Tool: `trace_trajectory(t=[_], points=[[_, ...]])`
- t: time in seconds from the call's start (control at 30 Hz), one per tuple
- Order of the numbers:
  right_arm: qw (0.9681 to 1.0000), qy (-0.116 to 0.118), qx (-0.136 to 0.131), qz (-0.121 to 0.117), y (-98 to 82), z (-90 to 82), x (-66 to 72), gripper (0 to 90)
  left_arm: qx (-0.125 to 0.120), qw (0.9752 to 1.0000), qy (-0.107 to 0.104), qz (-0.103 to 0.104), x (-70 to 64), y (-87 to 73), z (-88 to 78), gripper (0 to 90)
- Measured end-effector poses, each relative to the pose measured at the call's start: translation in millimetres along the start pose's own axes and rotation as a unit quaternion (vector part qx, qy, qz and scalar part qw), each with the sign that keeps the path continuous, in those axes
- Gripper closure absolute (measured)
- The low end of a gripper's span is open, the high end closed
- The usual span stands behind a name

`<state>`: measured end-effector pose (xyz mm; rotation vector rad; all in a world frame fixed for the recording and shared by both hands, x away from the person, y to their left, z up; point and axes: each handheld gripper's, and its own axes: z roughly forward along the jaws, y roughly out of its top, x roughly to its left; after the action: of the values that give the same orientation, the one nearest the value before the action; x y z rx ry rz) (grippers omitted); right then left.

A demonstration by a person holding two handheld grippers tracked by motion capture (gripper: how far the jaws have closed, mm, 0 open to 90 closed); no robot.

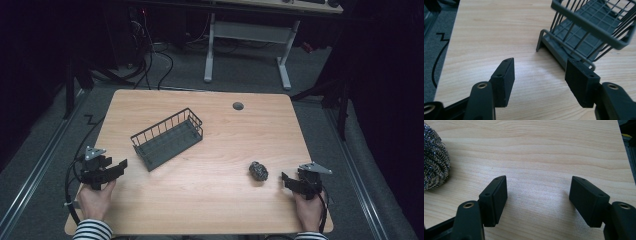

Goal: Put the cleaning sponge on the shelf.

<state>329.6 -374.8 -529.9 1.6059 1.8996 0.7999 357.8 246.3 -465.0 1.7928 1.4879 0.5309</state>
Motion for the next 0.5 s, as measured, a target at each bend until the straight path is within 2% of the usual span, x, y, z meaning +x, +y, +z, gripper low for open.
trace_trajectory(t=[0.17,0.23,0.3,0.5], points=[[1.0000,0.001,0.000,-0.002,-0.1,0.0,0.0,30.7,-0.007,1.0000,0.002,-0.005,-1.7,7.1,-9.0,38.1],[1.0000,0.001,0.000,-0.002,-0.1,-0.1,0.0,30.7,0.001,1.0000,0.002,-0.003,-4.0,11.0,-11.0,38.1],[1.0000,0.001,0.000,-0.002,-0.1,0.0,-0.1,30.7,0.001,1.0000,0.006,0.002,-8.1,16.4,-12.1,32.7],[1.0000,0.002,0.000,-0.001,-0.1,0.0,-0.1,30.7,-0.011,0.9999,-0.004,-0.008,-14.9,37.0,-16.5,25.4]])
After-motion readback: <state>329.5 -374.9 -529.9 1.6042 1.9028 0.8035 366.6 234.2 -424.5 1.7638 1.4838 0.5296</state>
